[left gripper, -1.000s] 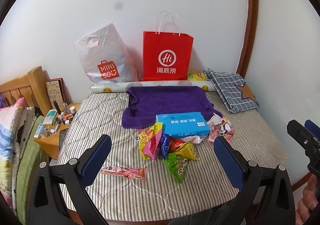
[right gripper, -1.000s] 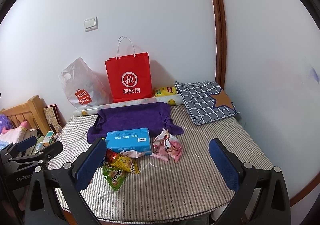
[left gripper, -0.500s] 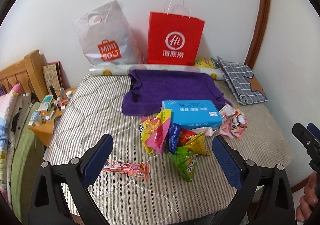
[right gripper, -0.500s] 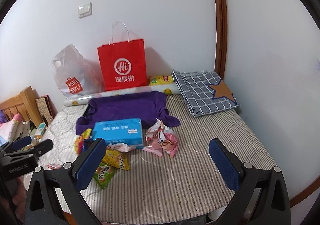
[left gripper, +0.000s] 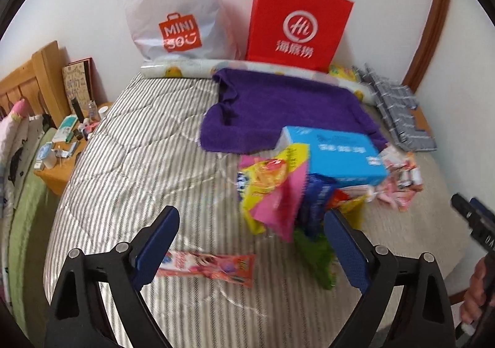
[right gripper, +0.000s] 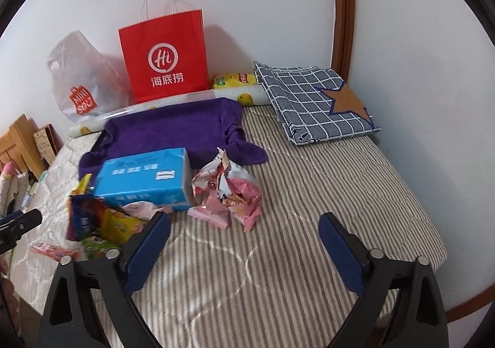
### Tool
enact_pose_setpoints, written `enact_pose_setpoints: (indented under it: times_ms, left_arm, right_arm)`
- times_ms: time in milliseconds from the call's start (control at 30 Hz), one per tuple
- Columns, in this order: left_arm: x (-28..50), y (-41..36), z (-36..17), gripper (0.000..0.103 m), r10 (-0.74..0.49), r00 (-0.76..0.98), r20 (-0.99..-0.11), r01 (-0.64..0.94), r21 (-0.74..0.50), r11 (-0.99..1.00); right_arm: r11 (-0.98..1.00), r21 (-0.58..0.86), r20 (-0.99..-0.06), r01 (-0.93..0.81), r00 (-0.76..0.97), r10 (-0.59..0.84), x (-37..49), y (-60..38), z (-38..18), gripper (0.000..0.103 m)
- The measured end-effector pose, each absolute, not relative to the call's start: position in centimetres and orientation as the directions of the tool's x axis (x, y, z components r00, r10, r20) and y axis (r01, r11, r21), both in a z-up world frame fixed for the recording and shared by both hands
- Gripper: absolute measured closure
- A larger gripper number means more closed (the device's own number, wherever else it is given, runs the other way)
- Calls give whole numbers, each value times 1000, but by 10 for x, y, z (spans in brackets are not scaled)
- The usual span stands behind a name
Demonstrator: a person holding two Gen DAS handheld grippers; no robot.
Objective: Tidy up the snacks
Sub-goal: 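Grasp the pink-white candy bag with the right gripper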
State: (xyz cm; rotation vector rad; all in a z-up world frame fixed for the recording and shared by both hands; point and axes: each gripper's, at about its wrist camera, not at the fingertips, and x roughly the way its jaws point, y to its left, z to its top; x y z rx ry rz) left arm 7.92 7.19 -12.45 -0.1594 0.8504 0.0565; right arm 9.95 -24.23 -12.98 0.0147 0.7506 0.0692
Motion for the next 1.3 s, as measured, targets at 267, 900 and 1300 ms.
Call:
enact_pose_setpoints:
  times_ms: [267,900,1300]
  left_arm:
    - [99,88,-139,9,16,612,-791,-134,-84,987]
    - [116,127,-145,9,12,571,-821,-178,-110,978]
    - [102,145,-162,9,6,502,-865,-234,-129,964]
  right_arm:
    - [998,22,-711,-67,700,62,142,-236,-153,30]
    - [995,20,-769,-101,634,80,192,-228,-201,31]
    - [993,56,-758,-100,644,107,193,-232,-202,51]
